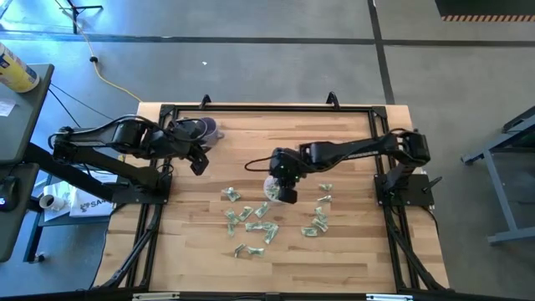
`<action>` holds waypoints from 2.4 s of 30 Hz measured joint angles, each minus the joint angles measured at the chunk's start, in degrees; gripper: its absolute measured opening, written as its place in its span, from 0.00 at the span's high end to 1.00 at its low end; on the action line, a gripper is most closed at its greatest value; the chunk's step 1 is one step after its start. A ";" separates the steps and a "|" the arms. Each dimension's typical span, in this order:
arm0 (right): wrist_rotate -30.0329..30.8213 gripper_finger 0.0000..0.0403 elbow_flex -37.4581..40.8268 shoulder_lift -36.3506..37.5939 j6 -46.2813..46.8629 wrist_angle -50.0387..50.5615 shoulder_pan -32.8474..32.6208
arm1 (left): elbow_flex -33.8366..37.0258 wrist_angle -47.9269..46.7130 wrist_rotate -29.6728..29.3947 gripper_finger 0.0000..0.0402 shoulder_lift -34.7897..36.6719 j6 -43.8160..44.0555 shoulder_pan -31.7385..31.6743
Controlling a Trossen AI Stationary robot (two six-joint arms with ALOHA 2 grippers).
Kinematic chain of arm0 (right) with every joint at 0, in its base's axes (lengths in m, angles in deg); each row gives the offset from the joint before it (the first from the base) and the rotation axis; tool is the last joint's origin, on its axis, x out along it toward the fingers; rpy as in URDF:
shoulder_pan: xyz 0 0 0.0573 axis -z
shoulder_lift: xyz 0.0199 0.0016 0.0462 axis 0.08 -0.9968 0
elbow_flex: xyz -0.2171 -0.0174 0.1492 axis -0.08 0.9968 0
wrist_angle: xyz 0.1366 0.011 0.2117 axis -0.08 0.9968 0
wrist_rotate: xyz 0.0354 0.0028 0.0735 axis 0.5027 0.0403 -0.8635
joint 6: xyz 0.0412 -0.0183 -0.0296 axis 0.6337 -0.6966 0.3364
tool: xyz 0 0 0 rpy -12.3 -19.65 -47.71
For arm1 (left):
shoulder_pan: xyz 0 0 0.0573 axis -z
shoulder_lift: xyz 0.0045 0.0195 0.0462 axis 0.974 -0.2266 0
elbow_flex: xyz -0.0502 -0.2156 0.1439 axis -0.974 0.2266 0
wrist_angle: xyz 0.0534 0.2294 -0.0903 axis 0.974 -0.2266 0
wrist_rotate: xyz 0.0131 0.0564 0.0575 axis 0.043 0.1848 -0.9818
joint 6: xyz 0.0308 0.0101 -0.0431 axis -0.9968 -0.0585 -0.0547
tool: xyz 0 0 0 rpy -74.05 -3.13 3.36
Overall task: Pick and place Stevia / Truvia into bins
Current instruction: Put the stevia packet into the transparent container
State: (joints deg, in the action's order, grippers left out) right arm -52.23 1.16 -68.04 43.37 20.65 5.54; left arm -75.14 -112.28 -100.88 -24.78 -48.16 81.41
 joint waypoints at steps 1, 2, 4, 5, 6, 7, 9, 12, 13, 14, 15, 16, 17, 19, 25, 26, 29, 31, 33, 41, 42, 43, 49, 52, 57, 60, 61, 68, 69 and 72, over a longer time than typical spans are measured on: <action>0.91 0.86 0.57 0.05 -0.08 -0.40 -0.22 | 0.04 -0.33 0.09 0.61 0.00 1.17 0.00; 1.67 0.83 1.16 0.05 -0.12 -1.05 -0.38 | 0.04 -0.40 0.10 0.61 0.00 2.42 0.00; 2.11 0.78 1.74 -0.10 -0.15 -2.19 -0.73 | 0.04 -0.55 0.38 0.61 -0.01 4.82 0.00; 2.27 0.75 1.83 -0.09 -0.40 -2.29 -0.96 | 0.04 -0.64 0.72 0.61 -0.01 5.99 0.00; 2.20 0.73 2.07 -0.08 -1.13 -2.66 -1.12 | 0.04 -0.63 1.18 0.61 0.00 7.16 0.00; 1.85 0.71 2.49 -0.24 -2.02 -3.10 -1.36 | 0.04 -0.62 1.50 0.61 -0.04 8.34 0.02; 1.66 0.68 3.41 -0.63 -3.33 -3.02 -1.92 | 0.04 -0.40 1.60 0.61 -0.34 10.21 0.20; 1.58 0.67 3.70 -1.70 -2.78 -3.82 -2.75 | 0.04 -0.30 1.33 0.61 -0.76 10.55 2.08; 1.63 0.67 3.66 -1.59 -2.25 -4.32 -2.99 | 0.04 0.08 1.16 0.61 -1.10 10.68 2.73; 1.85 0.67 3.61 -1.44 -2.01 -5.16 -3.22 | 0.04 0.87 0.94 0.61 -1.32 10.90 3.42; 2.23 0.67 3.47 -1.39 -2.00 -5.76 -3.42 | 0.04 1.60 0.80 0.61 -1.51 11.33 4.09; 2.67 0.67 3.16 -1.39 -2.01 -5.51 -3.51 | 0.04 1.90 0.51 0.61 -1.85 11.77 4.81; 3.06 0.67 2.58 -1.42 -2.02 -4.22 -3.63 | 0.04 2.67 0.10 0.61 -2.45 11.99 5.51; 3.47 0.67 1.25 -1.44 -2.04 -2.04 -3.63 | 0.00 4.23 -1.13 0.61 -2.99 11.97 6.57; 3.07 0.67 0.64 -2.30 -3.52 -4.31 -3.16 | 0.11 4.78 -2.80 0.61 -4.83 10.36 7.10; 2.67 0.67 0.64 -2.68 -2.90 -4.21 -2.89 | 0.04 5.41 -3.14 0.61 -5.07 9.70 7.10; 1.03 0.67 0.68 -4.25 -2.82 -4.76 -2.16 | 0.04 5.54 -3.64 0.61 -5.39 8.63 7.10; 0.77 0.67 0.68 -4.58 -3.53 -5.75 -1.71 | 0.06 5.60 -3.70 0.61 -5.32 8.01 7.10; 0.65 0.67 0.65 -5.11 -3.81 -6.94 -1.14 | 0.02 5.54 -3.83 0.61 -5.25 7.48 7.10; -4.27 0.67 0.66 -8.29 -3.96 -3.82 0.33 | 0.04 4.97 -4.03 0.61 -5.31 7.23 7.10; -3.83 0.67 0.59 -7.91 -3.96 -3.07 0.29 | 0.02 4.97 -4.03 0.61 -5.31 7.23 7.10; -2.93 0.67 0.54 -7.32 -3.99 -2.23 0.07 | 0.02 5.00 -4.03 0.61 -5.29 7.22 7.10; 2.03 0.67 -0.59 -2.28 -6.40 -1.19 -0.26 | 0.02 5.14 -4.19 0.61 -5.29 7.21 7.10; 2.74 0.67 -0.61 -1.26 -6.60 1.39 -0.26 | 0.02 5.15 -4.47 0.61 -5.29 7.21 7.10; 2.97 0.67 -0.58 -0.63 -7.22 8.19 -1.18 | 0.02 5.15 -4.50 0.61 -5.29 7.26 7.10; 2.83 0.67 -0.57 -0.63 -8.99 8.29 -2.81 | 0.02 5.19 -4.49 0.61 -5.29 7.40 7.10; 2.79 0.67 -0.57 -0.63 -9.35 8.33 -3.29 | 0.02 5.21 -4.51 0.61 -5.29 7.40 7.10; 8.53 0.67 -0.53 2.64 -9.60 14.29 -5.46 | 0.02 5.25 -4.45 0.61 -5.29 9.12 7.13; 9.78 0.67 -0.31 3.78 -9.60 15.80 -5.59 | 0.02 5.25 -4.44 0.61 -5.29 9.13 7.13; 11.76 0.67 2.96 8.14 -8.48 19.53 -5.59 | 0.02 5.63 -4.44 0.61 -5.29 9.09 7.13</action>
State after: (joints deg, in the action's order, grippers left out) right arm -40.46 4.12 -59.90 34.90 40.18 -0.06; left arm -75.12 -106.65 -105.33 -30.07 -39.08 88.54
